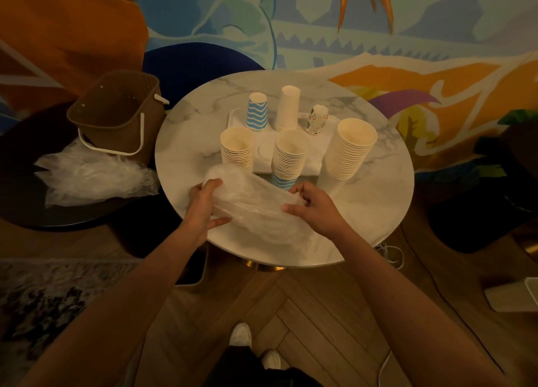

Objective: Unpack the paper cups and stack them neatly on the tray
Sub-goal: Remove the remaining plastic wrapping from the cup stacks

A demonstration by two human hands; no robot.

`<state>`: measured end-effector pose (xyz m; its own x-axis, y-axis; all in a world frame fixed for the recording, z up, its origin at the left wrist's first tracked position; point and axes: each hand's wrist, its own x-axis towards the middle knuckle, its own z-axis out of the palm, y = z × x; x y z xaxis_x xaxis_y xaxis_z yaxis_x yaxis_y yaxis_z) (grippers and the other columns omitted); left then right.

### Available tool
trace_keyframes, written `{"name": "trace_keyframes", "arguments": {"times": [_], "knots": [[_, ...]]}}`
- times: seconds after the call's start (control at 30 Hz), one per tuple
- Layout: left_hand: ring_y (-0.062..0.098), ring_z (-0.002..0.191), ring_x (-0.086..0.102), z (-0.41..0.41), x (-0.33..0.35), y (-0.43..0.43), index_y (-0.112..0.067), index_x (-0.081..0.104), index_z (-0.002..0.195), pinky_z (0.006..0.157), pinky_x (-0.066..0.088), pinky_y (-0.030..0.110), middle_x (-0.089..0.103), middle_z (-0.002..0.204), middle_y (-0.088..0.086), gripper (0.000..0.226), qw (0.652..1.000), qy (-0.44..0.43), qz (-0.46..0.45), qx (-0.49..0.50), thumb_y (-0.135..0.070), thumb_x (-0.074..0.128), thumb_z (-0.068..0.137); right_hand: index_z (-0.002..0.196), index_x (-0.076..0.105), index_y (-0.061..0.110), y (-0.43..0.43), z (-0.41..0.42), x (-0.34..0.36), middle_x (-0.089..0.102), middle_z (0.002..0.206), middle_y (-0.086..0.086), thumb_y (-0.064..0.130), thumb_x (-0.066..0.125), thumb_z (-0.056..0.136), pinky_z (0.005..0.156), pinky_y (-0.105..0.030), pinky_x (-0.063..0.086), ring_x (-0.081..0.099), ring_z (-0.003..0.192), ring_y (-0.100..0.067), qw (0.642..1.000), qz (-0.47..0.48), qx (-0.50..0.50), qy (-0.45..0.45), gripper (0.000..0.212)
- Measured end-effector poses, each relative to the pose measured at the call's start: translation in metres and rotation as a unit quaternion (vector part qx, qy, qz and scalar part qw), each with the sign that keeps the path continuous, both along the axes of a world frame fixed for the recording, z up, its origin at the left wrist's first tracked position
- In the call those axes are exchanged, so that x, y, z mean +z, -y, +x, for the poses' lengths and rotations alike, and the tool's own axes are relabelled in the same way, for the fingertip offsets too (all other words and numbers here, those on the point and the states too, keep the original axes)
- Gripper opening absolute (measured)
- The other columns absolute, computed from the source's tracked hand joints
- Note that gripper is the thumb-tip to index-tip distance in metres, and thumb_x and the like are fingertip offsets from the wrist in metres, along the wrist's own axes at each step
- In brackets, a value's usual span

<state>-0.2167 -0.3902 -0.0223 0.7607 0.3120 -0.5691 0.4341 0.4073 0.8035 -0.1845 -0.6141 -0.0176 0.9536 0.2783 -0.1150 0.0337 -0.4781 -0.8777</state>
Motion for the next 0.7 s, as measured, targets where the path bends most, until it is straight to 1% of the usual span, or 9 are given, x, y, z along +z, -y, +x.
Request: {"name": "trace_keyframes", "arguments": {"times": [0.07,0.13,0.2,0.27,0.33,0.43,0.57,0.63,0.7], "knots": [[0.027,0.114,0.046,0.001,0.000,-0.006,-0.022,0.039,0.133,0.065,0.054,0.040,0.043,0.127,0.005,0.054,1.000,0.004,-0.007,0.016,-0.036,0.060,0.085,0.097,0.060,0.018,0.005,0.003,0.001,0.041,0.066,0.005,0.015,0.078,0.074,0.054,-0.012,0.033,0.039,0.058,-0.005,0.998,-0.056,0.016,0.004,0.030],[0.027,0.112,0.048,0.001,0.000,-0.008,-0.022,0.041,0.132,0.066,0.054,0.040,0.045,0.125,0.005,0.052,1.000,0.007,-0.021,0.022,-0.035,0.060,0.085,0.097,0.065,0.015,0.008,0.006,-0.001,0.046,0.066,0.003,0.017,0.076,0.076,0.059,-0.021,0.035,0.042,0.059,-0.006,0.994,-0.103,-0.030,0.037,0.024],[0.026,0.110,0.050,0.001,0.000,-0.007,-0.023,0.043,0.129,0.068,0.054,0.041,0.048,0.121,0.005,0.048,0.999,0.010,-0.040,0.026,-0.035,0.060,0.086,0.099,0.066,0.013,0.009,0.007,-0.003,0.056,0.077,-0.002,0.018,0.072,0.079,0.068,-0.027,0.040,0.049,0.069,-0.012,0.984,-0.117,-0.110,0.074,0.021],[0.026,0.109,0.051,0.001,0.001,-0.004,-0.023,0.046,0.126,0.071,0.054,0.042,0.050,0.118,0.004,0.044,0.997,0.013,-0.067,0.027,-0.035,0.060,0.086,0.099,0.064,0.018,0.008,0.006,-0.006,0.059,0.091,0.000,0.023,0.071,0.078,0.079,-0.034,0.043,0.052,0.086,-0.017,0.970,-0.115,-0.154,0.149,0.023],[0.028,0.110,0.052,-0.001,0.001,0.001,-0.022,0.049,0.125,0.075,0.054,0.044,0.052,0.121,0.007,0.044,0.994,0.018,-0.110,0.022,-0.033,0.061,0.085,0.098,0.063,0.019,0.001,0.002,-0.005,0.055,0.094,0.003,0.034,0.067,0.076,0.081,-0.031,0.036,0.047,0.094,-0.015,0.957,-0.123,-0.146,0.220,0.027],[0.031,0.112,0.054,-0.004,0.005,0.009,-0.017,0.053,0.123,0.084,0.053,0.047,0.054,0.124,0.013,0.041,0.981,0.034,-0.188,0.012,-0.027,0.060,0.084,0.095,0.064,0.021,-0.018,-0.005,0.001,0.055,0.095,0.005,0.046,0.055,0.074,0.078,-0.023,0.022,0.042,0.095,-0.010,0.946,-0.122,-0.120,0.274,0.033],[0.035,0.118,0.054,-0.007,0.006,0.015,-0.013,0.051,0.128,0.090,0.051,0.046,0.056,0.129,0.016,0.048,0.954,0.066,-0.291,-0.002,-0.029,0.054,0.083,0.097,0.063,0.022,-0.032,-0.005,0.005,0.054,0.101,0.004,0.047,0.053,0.075,0.083,-0.026,0.025,0.044,0.101,-0.014,0.940,-0.122,-0.132,0.291,0.035],[0.035,0.117,0.054,-0.010,0.005,0.015,-0.011,0.051,0.128,0.085,0.053,0.042,0.058,0.126,0.016,0.050,0.944,0.083,-0.319,-0.010,-0.034,0.049,0.084,0.103,0.060,0.021,-0.029,-0.005,0.006,0.054,0.107,0.003,0.050,0.054,0.074,0.087,-0.029,0.027,0.041,0.105,-0.013,0.938,-0.114,-0.169,0.280,0.042],[0.035,0.115,0.054,-0.012,0.004,0.014,-0.012,0.054,0.122,0.081,0.052,0.040,0.059,0.121,0.016,0.049,0.941,0.094,-0.324,-0.005,-0.036,0.049,0.080,0.113,0.055,0.019,-0.023,-0.003,0.006,0.051,0.116,0.001,0.055,0.058,0.073,0.093,-0.031,0.027,0.041,0.112,-0.015,0.938,-0.095,-0.224,0.247,0.053]]}}
